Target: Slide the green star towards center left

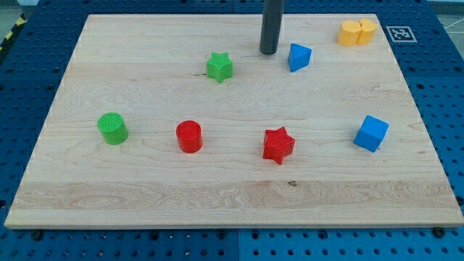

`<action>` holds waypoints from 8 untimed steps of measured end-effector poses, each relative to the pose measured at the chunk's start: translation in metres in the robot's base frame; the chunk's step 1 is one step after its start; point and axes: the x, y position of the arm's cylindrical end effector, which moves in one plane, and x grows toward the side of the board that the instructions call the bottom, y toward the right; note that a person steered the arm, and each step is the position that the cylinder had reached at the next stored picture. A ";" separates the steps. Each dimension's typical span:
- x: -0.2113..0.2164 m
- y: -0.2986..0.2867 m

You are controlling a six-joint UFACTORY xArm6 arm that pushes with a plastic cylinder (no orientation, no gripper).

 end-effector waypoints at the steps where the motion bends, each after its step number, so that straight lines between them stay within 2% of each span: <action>1: 0.034 -0.011; 3: 0.035 -0.015; 8: 0.040 -0.096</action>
